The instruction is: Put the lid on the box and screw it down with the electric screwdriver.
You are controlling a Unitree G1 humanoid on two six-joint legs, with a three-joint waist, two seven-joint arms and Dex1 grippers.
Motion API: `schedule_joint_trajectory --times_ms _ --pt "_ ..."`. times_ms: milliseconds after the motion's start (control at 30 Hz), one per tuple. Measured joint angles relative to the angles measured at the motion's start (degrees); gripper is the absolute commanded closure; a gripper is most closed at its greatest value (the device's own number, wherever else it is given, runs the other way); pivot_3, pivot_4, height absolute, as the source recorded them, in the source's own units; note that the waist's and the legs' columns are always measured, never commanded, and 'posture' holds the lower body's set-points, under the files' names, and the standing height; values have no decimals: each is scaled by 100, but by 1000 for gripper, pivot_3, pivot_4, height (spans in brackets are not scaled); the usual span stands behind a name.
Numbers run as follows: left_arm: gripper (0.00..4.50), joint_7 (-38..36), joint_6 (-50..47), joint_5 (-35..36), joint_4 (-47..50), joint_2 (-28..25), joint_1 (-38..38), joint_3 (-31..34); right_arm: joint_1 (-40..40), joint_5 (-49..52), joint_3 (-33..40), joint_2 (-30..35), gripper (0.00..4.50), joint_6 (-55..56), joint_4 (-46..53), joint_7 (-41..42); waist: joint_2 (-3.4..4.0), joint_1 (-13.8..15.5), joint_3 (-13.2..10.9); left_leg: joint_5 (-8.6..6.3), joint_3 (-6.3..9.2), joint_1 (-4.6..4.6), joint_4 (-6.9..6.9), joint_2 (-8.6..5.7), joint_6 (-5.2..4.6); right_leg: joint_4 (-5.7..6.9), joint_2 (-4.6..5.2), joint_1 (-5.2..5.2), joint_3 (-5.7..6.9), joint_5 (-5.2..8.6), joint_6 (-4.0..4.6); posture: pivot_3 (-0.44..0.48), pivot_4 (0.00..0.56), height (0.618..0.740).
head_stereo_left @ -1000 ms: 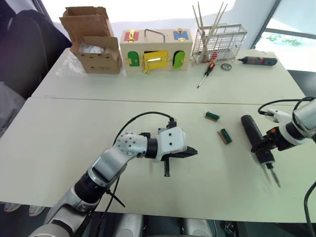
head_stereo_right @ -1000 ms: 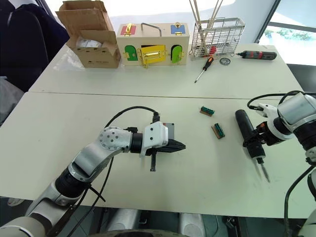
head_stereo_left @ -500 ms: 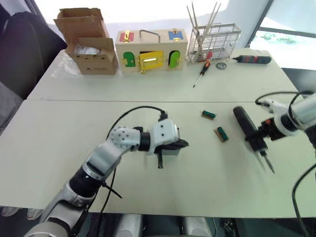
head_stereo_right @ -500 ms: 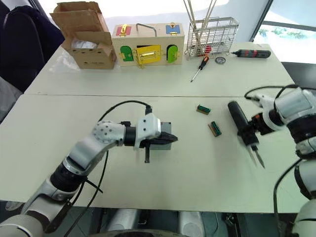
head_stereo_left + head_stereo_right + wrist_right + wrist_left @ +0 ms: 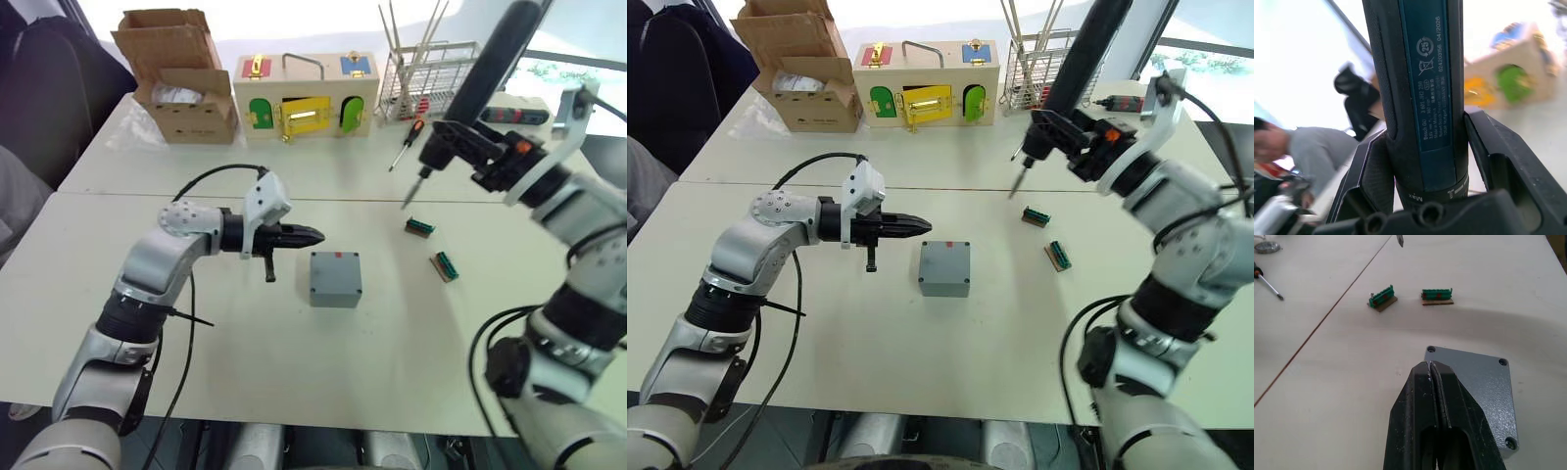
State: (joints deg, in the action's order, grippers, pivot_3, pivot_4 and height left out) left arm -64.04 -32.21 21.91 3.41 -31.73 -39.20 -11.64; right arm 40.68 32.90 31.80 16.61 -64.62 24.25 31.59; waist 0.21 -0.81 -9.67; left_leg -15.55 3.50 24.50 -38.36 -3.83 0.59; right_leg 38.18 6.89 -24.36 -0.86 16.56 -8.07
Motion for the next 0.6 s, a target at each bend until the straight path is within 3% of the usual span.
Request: schedule_joint_trajectory --times_ms 133,333,600 --pt "4500 -53 -119 -24 31 47 2 -186 -530 3 -467 -441 2549 765 272 -326 1 -26 1 0 0 -4 8 -2 0 0 -1 0 0 0 0 0 150 735" --pt "4500 33 -105 -318 117 86 84 -580 -1351 -35 -1366 -381 2549 1475 286 -174 1 -71 1 0 0 -7 11 -16 0 0 -2 -1 0 0 0 0 150 735" --pt "4500 101 73 -590 131 87 249 -727 -1779 -7 -1716 -260 2549 2007 257 -217 0 -93 1 1 3 -9 11 -17 0 0 -2 1 -1 0 0 0 150 735"
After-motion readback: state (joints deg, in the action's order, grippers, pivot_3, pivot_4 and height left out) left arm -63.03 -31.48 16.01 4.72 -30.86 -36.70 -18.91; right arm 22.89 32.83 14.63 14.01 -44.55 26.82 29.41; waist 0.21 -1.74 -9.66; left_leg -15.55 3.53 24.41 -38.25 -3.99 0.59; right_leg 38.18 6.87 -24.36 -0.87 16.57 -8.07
